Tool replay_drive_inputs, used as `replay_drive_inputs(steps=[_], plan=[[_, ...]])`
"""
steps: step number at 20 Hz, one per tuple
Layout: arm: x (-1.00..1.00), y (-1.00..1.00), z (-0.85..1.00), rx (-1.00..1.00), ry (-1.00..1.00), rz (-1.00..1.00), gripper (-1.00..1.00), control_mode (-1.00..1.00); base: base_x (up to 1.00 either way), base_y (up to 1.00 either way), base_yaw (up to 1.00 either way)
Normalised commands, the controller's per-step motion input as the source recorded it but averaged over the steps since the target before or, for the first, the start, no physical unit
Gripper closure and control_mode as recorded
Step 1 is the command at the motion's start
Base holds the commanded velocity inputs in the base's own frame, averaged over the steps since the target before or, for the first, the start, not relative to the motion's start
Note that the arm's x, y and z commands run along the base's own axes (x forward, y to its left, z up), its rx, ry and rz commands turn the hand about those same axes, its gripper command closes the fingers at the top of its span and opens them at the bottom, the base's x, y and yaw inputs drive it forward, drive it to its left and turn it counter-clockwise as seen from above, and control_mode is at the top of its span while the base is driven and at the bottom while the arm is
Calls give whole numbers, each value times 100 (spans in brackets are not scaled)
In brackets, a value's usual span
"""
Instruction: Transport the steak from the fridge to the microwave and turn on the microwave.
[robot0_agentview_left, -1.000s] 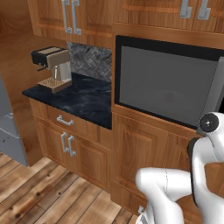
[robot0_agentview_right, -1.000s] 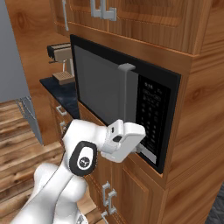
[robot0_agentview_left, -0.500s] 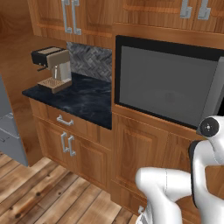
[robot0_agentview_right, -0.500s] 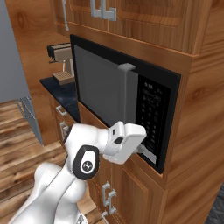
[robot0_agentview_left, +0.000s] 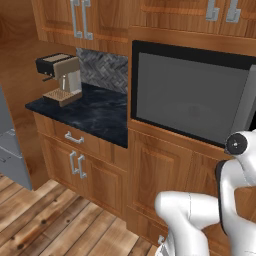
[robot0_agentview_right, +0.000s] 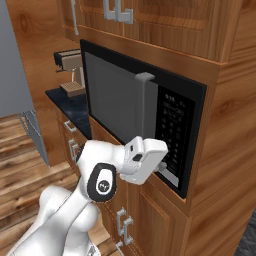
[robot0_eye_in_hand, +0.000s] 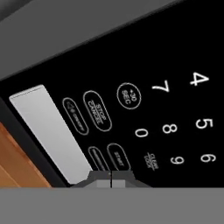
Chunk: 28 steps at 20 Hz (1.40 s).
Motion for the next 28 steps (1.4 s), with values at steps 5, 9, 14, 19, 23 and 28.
replay_drive_inputs(steps=[5,9,14,19,23,28], plan=[[19,0,0,-1,0,0,100,-100,0,0,0],[9,-10,-2,-1,0,2,100,-100,0,0,0],[1,-26,-10,0,0,3,100,-100,0,0,0],[6,-14,-24,-4,0,3,100,-100,0,0,0],[6,-26,-46,-6,-14,5,100,-100,0,0,0],[0,-72,-63,0,-39,17,100,-100,0,0,0]])
